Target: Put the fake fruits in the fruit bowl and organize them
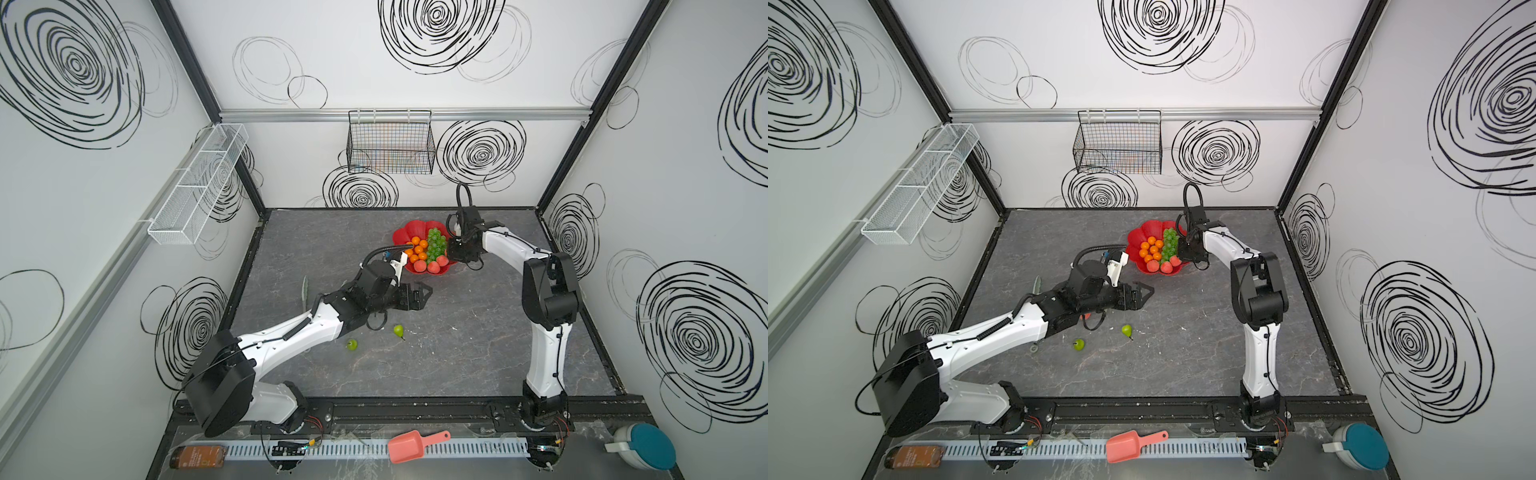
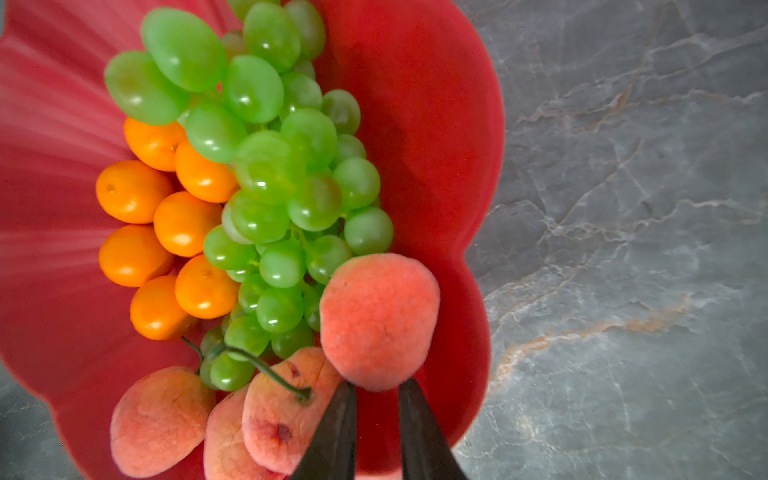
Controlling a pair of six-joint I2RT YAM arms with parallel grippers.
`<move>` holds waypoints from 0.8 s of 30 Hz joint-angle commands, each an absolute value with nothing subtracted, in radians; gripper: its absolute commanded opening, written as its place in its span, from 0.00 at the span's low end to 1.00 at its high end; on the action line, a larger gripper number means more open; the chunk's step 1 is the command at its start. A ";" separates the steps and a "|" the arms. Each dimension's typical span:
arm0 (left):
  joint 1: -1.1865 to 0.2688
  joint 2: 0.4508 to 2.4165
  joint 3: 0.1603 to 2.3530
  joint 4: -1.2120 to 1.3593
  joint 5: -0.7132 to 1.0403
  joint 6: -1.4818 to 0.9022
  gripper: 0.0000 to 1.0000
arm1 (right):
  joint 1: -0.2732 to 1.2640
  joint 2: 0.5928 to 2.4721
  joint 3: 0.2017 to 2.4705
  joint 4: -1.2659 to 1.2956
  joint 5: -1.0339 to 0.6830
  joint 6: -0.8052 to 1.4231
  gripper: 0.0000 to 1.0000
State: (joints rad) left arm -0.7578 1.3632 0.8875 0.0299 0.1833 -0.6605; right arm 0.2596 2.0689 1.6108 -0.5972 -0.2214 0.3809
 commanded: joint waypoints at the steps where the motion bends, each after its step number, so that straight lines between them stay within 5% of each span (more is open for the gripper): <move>1: -0.742 1.320 0.867 0.060 0.182 -0.652 0.96 | 0.268 2.073 1.654 -0.623 -0.207 0.368 0.23; 11: -0.636 1.176 0.804 0.006 0.190 -0.672 0.96 | 0.287 1.943 1.658 -0.661 -0.106 0.362 0.38; 24: -0.325 0.862 0.614 -0.157 0.257 -0.696 0.96 | 0.582 1.869 1.582 -0.580 -0.100 0.423 0.37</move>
State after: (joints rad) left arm -0.3931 0.9218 0.6453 -0.1146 0.2192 -0.6842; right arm 0.5121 1.8668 1.5948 -0.6033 -0.0986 0.3927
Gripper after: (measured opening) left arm 0.959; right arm 0.376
